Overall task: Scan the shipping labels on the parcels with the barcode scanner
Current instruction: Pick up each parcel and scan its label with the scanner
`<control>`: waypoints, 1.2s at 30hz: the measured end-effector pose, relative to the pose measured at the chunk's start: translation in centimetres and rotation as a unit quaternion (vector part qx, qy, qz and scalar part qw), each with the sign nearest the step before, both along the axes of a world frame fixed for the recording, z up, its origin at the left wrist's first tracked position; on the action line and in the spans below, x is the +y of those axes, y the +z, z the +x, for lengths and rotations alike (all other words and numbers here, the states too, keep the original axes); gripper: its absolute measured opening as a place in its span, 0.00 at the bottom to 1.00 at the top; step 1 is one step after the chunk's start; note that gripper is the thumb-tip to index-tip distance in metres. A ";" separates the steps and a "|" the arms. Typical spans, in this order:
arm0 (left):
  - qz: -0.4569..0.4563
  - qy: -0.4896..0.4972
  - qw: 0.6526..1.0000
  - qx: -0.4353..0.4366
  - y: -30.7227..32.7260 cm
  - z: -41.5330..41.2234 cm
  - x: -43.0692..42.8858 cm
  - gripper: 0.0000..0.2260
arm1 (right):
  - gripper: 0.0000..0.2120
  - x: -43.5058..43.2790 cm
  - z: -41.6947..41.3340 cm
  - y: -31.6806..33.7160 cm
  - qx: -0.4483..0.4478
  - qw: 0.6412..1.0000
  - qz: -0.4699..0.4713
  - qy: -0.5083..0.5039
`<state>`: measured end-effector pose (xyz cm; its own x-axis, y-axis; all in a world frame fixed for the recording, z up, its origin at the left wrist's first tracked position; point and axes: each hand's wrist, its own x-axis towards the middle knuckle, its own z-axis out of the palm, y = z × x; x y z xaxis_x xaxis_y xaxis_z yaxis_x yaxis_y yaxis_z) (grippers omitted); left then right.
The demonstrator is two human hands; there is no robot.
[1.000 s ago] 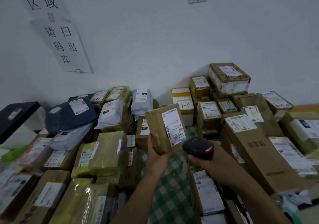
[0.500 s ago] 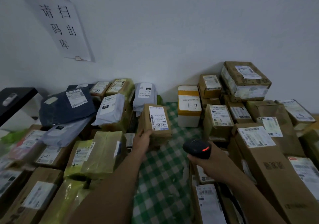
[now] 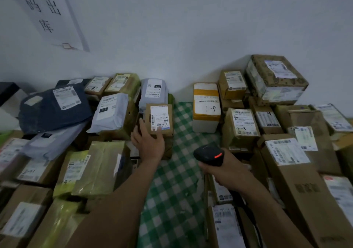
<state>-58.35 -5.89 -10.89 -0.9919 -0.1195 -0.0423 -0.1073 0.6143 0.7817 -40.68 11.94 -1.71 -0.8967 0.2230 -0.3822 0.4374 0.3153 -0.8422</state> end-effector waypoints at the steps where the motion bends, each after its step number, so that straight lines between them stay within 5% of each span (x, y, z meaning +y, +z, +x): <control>1: -0.041 -0.037 0.998 0.026 -0.1 0.5 0.6 0.40 | 0.06 -0.1 0.0 0.2 -0.002 1.000 0.002 0.000; 4: -0.155 -0.127 0.980 0.017 -0.9 0.5 1.7 0.42 | 0.06 -0.3 0.0 0.4 -0.009 1.000 0.001 -0.006; 9: -0.225 -0.161 0.960 0.040 -1.7 -1.7 0.5 0.24 | 0.10 -0.4 1.1 0.7 -0.005 1.000 0.004 -0.028; 16: -0.242 -0.192 0.951 0.004 -1.1 -2.0 -1.2 0.26 | 0.09 0.1 3.4 1.4 0.001 0.999 0.009 -0.036; 21: -0.084 -0.222 0.971 0.031 0.2 6.5 0.0 0.29 | 0.11 0.9 6.7 2.0 0.003 0.998 0.022 -0.062; 24: -0.050 -0.260 0.963 -0.060 0.2 13.6 0.9 0.30 | 0.12 1.0 9.0 1.8 0.019 0.997 0.015 -0.078; 29: 0.140 -0.314 0.913 -0.217 0.7 23.1 1.6 0.24 | 0.13 1.0 12.7 1.3 0.044 0.996 0.009 -0.074; 34: 0.212 -0.258 0.895 -0.295 -1.4 28.0 0.8 0.45 | 0.08 0.3 16.1 0.5 0.030 0.996 -0.019 -0.081; 36: 0.220 -0.246 0.891 -0.311 -2.1 29.0 0.6 0.44 | 0.07 0.0 17.1 0.1 0.020 0.995 -0.026 -0.096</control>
<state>-29.33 -5.33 -12.96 -0.6878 0.4879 -0.5375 -0.4064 0.3548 0.8420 -23.53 11.93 -1.65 -0.8540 0.3726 -0.3631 0.4515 0.1837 -0.8732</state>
